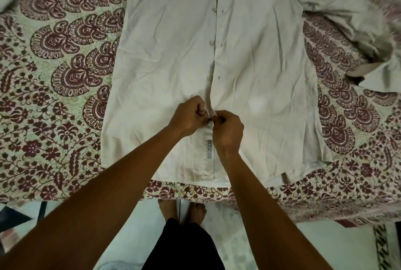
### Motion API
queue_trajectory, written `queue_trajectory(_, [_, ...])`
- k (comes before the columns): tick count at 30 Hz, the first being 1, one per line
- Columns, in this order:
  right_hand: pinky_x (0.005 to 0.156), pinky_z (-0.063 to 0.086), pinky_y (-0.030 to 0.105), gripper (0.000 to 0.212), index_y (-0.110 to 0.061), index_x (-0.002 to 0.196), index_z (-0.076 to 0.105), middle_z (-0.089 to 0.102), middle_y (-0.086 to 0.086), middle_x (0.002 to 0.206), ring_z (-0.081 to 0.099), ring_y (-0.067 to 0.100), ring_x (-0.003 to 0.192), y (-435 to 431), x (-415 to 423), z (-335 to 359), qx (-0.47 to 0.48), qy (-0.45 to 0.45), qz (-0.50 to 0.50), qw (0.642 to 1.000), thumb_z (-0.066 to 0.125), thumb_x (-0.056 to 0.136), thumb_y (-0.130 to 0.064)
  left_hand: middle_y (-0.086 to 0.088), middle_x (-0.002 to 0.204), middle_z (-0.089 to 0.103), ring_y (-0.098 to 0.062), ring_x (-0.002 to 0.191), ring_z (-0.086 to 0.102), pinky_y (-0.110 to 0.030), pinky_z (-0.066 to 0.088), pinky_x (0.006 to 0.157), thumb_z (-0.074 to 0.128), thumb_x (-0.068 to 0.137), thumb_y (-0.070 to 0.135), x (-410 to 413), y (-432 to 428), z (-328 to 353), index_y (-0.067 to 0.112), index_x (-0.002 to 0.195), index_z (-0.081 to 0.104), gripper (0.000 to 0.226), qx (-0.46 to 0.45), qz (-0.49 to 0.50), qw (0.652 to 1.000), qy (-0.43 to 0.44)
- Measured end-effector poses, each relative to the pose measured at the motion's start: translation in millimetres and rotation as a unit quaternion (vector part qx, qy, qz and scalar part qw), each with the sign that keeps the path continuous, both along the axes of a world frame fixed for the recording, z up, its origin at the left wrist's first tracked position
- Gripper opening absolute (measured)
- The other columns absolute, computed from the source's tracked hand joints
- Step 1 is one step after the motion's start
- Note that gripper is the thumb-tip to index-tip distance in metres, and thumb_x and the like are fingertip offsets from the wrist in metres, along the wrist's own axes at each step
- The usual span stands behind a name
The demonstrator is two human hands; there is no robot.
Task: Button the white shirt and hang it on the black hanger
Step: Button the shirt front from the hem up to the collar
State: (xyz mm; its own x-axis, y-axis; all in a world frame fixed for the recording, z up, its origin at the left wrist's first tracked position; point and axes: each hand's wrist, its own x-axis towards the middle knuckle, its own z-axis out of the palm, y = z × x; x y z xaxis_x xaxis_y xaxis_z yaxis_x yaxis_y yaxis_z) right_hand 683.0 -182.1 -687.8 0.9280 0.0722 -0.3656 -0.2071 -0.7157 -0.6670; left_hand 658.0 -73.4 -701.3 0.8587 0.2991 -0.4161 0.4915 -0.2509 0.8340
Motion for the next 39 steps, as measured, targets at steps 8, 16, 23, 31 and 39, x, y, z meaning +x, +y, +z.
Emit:
queue_trajectory(8, [0.067, 0.040, 0.019, 0.017, -0.011, 0.099, 0.071, 0.071, 0.003, 0.089, 0.059, 0.012, 0.073, -4.4, 0.3, -0.6, 0.052, 0.021, -0.012, 0.998, 0.055, 0.092, -0.011, -0.018, 0.087, 0.062, -0.018, 0.075, 0.060, -0.025, 0.050, 0.072, 0.070, 0.075, -0.004, 5.9, 5.9, 6.3, 0.020, 0.072, 0.043, 0.037, -0.042, -0.014, 0.999, 0.019])
queue_trajectory(16, [0.076, 0.040, 0.016, 0.020, -0.010, 0.105, 0.070, 0.069, 0.007, 0.102, 0.064, 0.021, 0.094, -10.8, -5.1, -4.2, 0.007, -0.062, 0.080, 0.995, 0.056, 0.091, -0.009, -0.015, 0.080, 0.057, -0.031, 0.082, 0.062, -0.045, 0.053, 0.080, 0.066, 0.075, -0.010, 2.9, 7.1, -1.9, 0.015, 0.072, 0.044, 0.034, -0.093, 0.015, 0.995, 0.030])
queue_trajectory(23, [0.052, 0.034, 0.012, 0.014, -0.006, 0.075, 0.071, 0.065, 0.006, 0.065, 0.052, 0.009, 0.057, -11.7, 6.0, -4.1, 0.057, 0.032, 0.025, 0.998, 0.070, 0.082, -0.017, -0.014, 0.080, 0.057, -0.016, 0.069, 0.058, -0.021, 0.054, 0.064, 0.054, 0.084, -0.009, 5.1, 5.4, -1.8, 0.017, 0.071, 0.041, 0.033, -0.052, 0.001, 0.999, 0.003])
queue_trajectory(31, [0.081, 0.053, 0.044, 0.027, -0.015, 0.059, 0.068, 0.065, 0.015, 0.072, 0.060, 0.027, 0.073, -11.3, 9.3, -3.0, 0.177, 0.170, -0.091, 0.965, 0.063, 0.084, -0.006, -0.013, 0.078, 0.053, -0.013, 0.068, 0.059, -0.013, 0.054, 0.058, 0.056, 0.083, -0.012, 6.8, 5.3, -0.5, 0.015, 0.074, 0.040, 0.032, -0.111, 0.022, 0.994, 0.005])
queue_trajectory(39, [0.080, 0.056, 0.043, 0.021, -0.009, 0.073, 0.062, 0.063, 0.014, 0.078, 0.061, 0.027, 0.076, -11.4, 10.5, 3.7, 0.221, 0.202, -0.109, 0.948, 0.054, 0.090, 0.000, -0.001, 0.073, 0.061, -0.011, 0.070, 0.061, -0.024, 0.055, 0.072, 0.066, 0.079, -0.005, 3.1, 1.5, 0.8, 0.012, 0.083, 0.059, 0.018, -0.123, 0.025, 0.992, 0.000])
